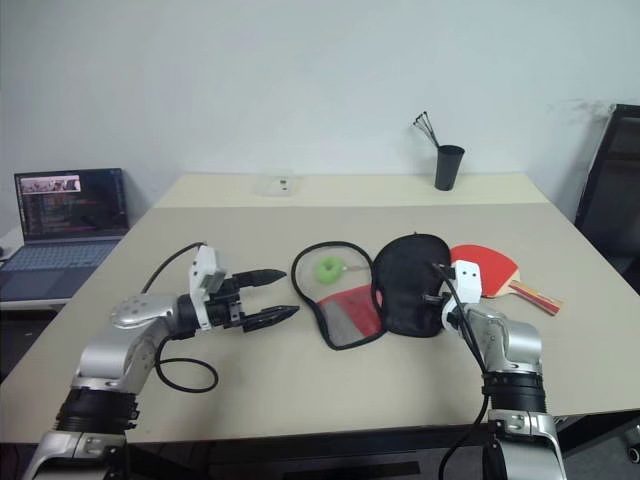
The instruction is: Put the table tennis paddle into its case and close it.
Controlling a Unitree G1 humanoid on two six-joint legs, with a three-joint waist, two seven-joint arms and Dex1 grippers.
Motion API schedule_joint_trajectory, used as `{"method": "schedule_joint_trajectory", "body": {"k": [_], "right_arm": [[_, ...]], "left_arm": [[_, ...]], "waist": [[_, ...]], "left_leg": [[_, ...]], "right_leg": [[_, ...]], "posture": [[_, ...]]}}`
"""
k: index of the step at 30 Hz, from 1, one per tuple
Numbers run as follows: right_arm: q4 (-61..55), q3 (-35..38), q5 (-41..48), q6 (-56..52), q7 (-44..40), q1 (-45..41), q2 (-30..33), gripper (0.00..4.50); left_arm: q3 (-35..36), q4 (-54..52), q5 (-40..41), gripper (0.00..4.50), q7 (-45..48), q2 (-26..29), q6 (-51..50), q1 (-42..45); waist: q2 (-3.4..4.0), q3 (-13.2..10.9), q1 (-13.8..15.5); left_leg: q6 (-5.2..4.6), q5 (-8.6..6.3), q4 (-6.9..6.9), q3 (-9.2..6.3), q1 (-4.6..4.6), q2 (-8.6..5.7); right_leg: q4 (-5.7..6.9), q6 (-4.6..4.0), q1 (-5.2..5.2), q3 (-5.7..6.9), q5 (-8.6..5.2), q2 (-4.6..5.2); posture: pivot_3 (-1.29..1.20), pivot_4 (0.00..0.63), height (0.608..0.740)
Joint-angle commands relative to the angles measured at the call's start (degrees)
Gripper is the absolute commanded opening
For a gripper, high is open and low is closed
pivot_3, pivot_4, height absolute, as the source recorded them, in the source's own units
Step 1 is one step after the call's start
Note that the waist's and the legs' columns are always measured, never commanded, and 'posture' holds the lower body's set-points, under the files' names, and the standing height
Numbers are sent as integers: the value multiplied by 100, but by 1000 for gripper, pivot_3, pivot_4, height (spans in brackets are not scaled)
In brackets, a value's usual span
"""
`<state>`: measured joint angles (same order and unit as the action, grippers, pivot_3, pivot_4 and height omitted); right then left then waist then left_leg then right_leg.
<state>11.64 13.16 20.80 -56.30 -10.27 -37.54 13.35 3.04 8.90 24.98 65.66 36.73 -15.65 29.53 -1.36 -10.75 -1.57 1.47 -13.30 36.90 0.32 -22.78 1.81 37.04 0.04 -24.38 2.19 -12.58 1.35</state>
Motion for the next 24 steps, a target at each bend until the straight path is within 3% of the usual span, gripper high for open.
{"method": "schedule_joint_trajectory", "body": {"k": [1,2,5,12,16,19,24], "right_arm": [[156,-75,-47,265,-135,-289,81,24],[217,-108,-81,292,-141,-313,105,24],[390,-158,-202,383,-158,-317,225,670],[241,-406,-431,636,-496,-161,728,3013],[-416,-458,-248,647,-1300,87,1478,4352],[-659,-283,3,657,-2006,155,2093,4461],[113,-250,-165,1199,-2830,142,3085,4461]], "left_arm": [[36,-117,-5,4500,5,-5,81,101],[38,-130,-2,4500,0,-3,77,93],[62,-192,13,4500,-30,2,57,52],[106,-385,74,4500,-102,4,-13,-81],[103,-542,139,4500,-163,-39,-80,-121],[89,-636,197,4500,-182,-85,-141,-102],[-31,-636,178,4500,-166,-227,-182,63]], "waist": [[0,0,-4],[0,0,-7],[0,0,-4],[0,0,8],[0,0,9],[0,0,10],[-1,-1,16]], "left_leg": [[0,0,0,0,0,0],[0,0,0,0,0,0],[0,0,0,-1,-2,0],[0,0,0,-1,-4,-2],[-1,-1,-1,0,-6,-2],[-2,-1,0,0,-5,-3],[-2,-1,1,1,-1,-3]], "right_leg": [[0,0,0,0,0,0],[0,0,0,0,0,0],[-1,0,-1,0,0,-1],[-4,0,0,0,0,1],[-8,1,-1,0,0,1],[-7,1,-1,0,-1,1],[-8,1,1,2,-1,1]], "posture": [[0,150,740],[0,150,740],[0,150,740],[0,150,740],[0,150,740],[0,150,740],[0,150,740]]}}
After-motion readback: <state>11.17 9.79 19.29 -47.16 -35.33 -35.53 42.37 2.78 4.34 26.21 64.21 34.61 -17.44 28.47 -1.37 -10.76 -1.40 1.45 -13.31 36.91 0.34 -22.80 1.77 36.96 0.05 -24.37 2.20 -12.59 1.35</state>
